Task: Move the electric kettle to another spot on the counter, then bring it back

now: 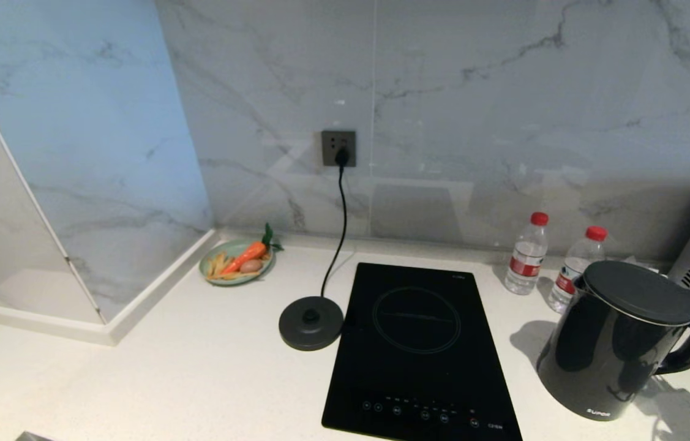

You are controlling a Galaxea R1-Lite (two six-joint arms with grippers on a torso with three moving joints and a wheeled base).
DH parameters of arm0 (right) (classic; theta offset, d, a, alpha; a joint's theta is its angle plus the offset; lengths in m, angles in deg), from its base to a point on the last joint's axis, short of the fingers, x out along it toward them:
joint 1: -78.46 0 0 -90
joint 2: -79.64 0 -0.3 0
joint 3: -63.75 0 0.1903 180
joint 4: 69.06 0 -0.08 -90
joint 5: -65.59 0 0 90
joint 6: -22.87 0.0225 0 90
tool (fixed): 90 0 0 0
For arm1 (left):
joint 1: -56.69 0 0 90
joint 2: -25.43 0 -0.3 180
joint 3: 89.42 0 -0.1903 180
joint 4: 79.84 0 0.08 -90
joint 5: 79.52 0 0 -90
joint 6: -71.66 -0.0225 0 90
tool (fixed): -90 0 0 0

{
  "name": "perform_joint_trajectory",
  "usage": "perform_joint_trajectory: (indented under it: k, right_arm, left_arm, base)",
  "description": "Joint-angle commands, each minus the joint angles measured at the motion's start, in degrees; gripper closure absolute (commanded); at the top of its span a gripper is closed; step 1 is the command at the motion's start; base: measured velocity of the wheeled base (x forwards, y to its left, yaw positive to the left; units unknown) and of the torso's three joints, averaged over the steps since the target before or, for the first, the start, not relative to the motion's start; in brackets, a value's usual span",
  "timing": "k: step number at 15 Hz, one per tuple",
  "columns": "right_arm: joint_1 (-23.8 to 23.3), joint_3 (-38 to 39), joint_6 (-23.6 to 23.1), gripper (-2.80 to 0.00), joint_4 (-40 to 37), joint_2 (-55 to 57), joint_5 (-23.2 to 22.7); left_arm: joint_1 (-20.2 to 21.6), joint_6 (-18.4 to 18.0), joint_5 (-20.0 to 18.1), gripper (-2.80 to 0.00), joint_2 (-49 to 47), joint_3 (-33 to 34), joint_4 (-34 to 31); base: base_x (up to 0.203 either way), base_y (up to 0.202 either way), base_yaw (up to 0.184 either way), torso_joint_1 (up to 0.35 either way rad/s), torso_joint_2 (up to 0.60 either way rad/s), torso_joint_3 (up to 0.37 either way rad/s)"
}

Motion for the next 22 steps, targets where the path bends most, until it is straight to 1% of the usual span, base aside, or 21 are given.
perform_joint_trajectory:
  k: [1,3,6,9,10,13,18,20,22]
  right_arm:
    - [0.0,0.3,-0.2,-2.8,0.5,0.1,-0.3]
    - [0.0,1.1,-0.2,-2.8,0.5,-0.8,-0.3]
    - [0.4,4.6,-0.2,-2.8,0.5,-4.1,-1.0]
    - [2.9,10.8,-0.1,-2.8,0.5,-8.1,-1.4]
    - [4.0,11.7,0.1,-2.8,0.5,-9.9,-1.2]
    - [4.5,11.8,0.7,-2.8,-0.1,-12.5,-0.2]
    - [4.7,11.9,1.8,-2.8,-1.3,-17.5,-0.6]
    - [6.0,11.9,2.1,-2.8,-4.2,-22.4,-0.7]
    - [8.0,11.9,2.6,-2.8,-9.3,-29.4,-0.9]
  left_arm:
    - [0.0,0.0,0.0,0.0,0.1,0.2,0.0]
    - [0.0,0.0,0.0,0.0,0.1,0.2,0.0]
    - [0.0,0.0,0.0,0.0,0.1,0.2,0.0]
    - [0.0,0.0,0.0,0.0,0.1,0.2,0.0]
    - [0.0,0.0,0.0,0.0,0.1,0.2,0.0]
    - [0.0,0.0,0.0,0.0,0.1,0.2,0.0]
    - [0.0,0.0,0.0,0.0,0.1,0.2,0.0]
    - [0.0,0.0,0.0,0.0,0.1,0.2,0.0]
    - [0.0,0.0,0.0,0.0,0.1,0.2,0.0]
  base:
    - [0.0,0.0,0.0,0.0,0.0,0.0]
    - [0.0,0.0,0.0,0.0,0.0,0.0]
    - [0.0,0.0,0.0,0.0,0.0,0.0]
    - [0.0,0.0,0.0,0.0,0.0,0.0]
    - [0.0,0.0,0.0,0.0,0.0,0.0]
    - [0.0,0.0,0.0,0.0,0.0,0.0]
    - [0.0,0.0,0.0,0.0,0.0,0.0]
    - [0.0,0.0,0.0,0.0,0.0,0.0]
    - [0.0,0.0,0.0,0.0,0.0,0.0]
